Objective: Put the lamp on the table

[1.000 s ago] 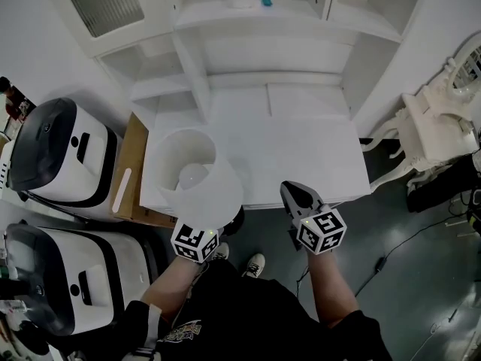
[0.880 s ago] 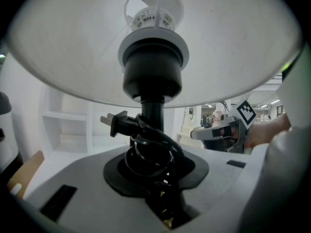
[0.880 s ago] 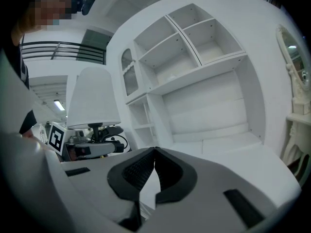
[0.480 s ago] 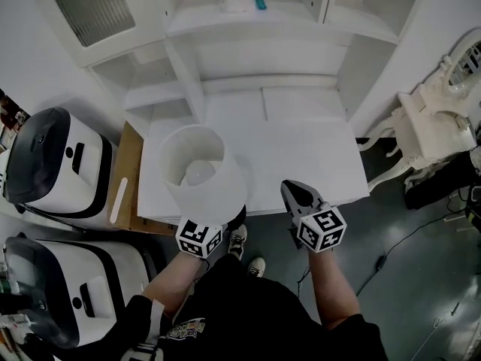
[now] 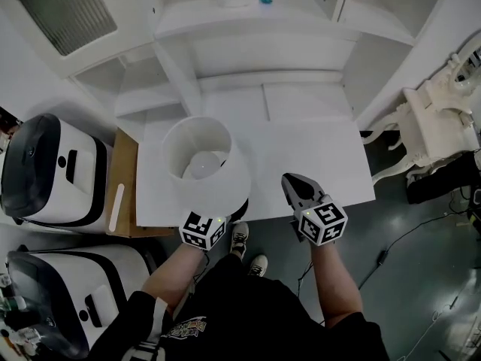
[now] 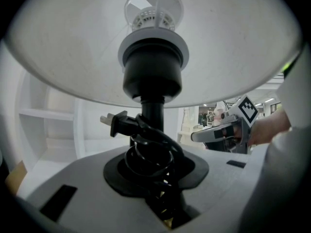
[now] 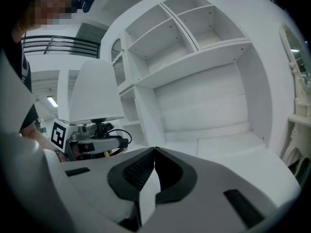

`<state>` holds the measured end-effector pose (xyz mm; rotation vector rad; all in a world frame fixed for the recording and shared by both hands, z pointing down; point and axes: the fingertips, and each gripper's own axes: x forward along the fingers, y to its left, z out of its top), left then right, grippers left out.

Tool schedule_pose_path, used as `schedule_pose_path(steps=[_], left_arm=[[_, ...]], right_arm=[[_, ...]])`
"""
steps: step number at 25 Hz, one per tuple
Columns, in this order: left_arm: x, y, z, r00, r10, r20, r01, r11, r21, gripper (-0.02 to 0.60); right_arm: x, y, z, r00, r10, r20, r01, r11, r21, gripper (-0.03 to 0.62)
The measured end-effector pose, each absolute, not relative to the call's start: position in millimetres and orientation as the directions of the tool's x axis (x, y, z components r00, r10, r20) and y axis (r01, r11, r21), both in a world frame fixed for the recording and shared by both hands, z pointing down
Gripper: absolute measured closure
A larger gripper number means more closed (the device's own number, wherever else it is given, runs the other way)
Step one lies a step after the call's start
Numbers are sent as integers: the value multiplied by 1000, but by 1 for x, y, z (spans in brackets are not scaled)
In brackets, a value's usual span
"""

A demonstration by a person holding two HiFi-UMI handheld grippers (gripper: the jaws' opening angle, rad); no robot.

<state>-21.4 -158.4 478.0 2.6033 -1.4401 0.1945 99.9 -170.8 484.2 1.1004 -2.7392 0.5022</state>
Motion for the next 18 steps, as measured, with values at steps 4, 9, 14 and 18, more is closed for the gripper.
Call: schedule_pose_path(steps=[4, 9, 14, 18], left_arm=[[-25, -182, 487, 527, -827, 197, -848, -526, 63, 465], [-26, -208, 496, 525, -826, 205, -850, -523, 66, 465], [-27, -235, 504, 520, -828, 209, -853, -516, 79, 465], [-25, -256, 509, 519, -829, 207, -854, -515, 76, 465]], right_arm=[[94, -194, 495, -719, -640, 271, -695, 670, -259, 569], [93, -219, 506, -715, -636, 290, -699, 661, -272, 568], [92, -243, 515, -712, -632, 308, -702, 655, -279, 569], [90, -260, 524, -714, -626, 315, -700, 655, -285, 569]])
